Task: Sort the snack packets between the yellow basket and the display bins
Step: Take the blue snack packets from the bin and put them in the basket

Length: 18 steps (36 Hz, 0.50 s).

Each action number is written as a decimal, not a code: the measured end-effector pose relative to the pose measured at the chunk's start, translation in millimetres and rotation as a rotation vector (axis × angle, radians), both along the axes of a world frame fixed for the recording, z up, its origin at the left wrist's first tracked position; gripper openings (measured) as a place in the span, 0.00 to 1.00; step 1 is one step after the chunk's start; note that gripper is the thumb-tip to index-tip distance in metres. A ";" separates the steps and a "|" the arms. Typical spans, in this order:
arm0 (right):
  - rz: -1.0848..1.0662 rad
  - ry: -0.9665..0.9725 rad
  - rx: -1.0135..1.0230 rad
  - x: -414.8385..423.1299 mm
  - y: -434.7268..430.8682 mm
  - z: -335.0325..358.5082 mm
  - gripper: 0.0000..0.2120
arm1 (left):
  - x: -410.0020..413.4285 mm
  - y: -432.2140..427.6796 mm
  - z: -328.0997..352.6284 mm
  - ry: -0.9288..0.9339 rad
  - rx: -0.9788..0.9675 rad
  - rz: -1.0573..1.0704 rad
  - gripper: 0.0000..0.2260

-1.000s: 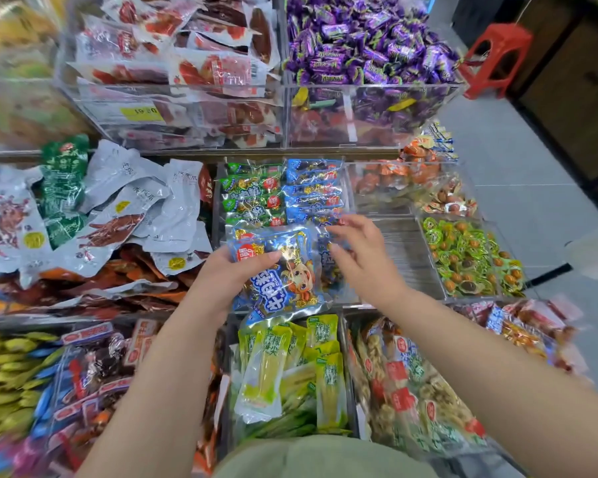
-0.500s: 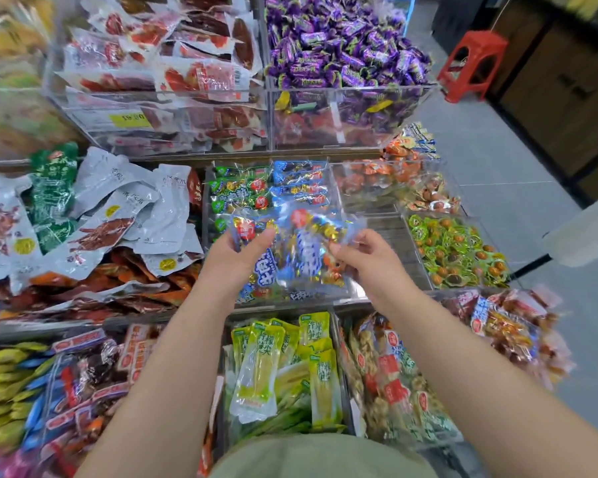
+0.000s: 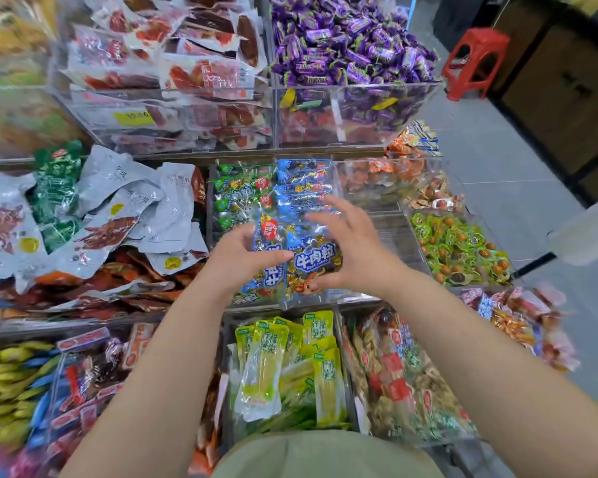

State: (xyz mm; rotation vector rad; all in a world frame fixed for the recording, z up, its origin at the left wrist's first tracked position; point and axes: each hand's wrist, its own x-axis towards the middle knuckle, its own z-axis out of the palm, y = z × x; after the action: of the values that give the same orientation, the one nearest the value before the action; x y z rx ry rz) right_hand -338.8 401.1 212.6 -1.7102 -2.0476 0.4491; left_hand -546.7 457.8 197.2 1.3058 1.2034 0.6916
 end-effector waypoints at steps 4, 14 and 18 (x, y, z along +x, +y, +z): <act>0.085 -0.322 0.018 0.4 5.2 1.2 0.27 | -0.8 3.1 4.1 -0.051 -0.015 0.102 0.21; 0.091 -0.589 -0.190 -14.2 17.7 -21.0 0.19 | -36.6 18.3 16.1 -0.017 0.061 0.215 0.07; 0.163 -0.725 -0.206 -33.1 23.4 -42.3 0.26 | -37.3 17.9 17.8 0.055 0.070 0.092 0.04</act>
State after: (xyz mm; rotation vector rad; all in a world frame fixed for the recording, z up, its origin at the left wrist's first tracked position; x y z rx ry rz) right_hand -371.8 424.4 170.3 -2.0402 -2.7361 0.0806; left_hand -584.0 475.7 215.0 1.3418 1.2996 0.7744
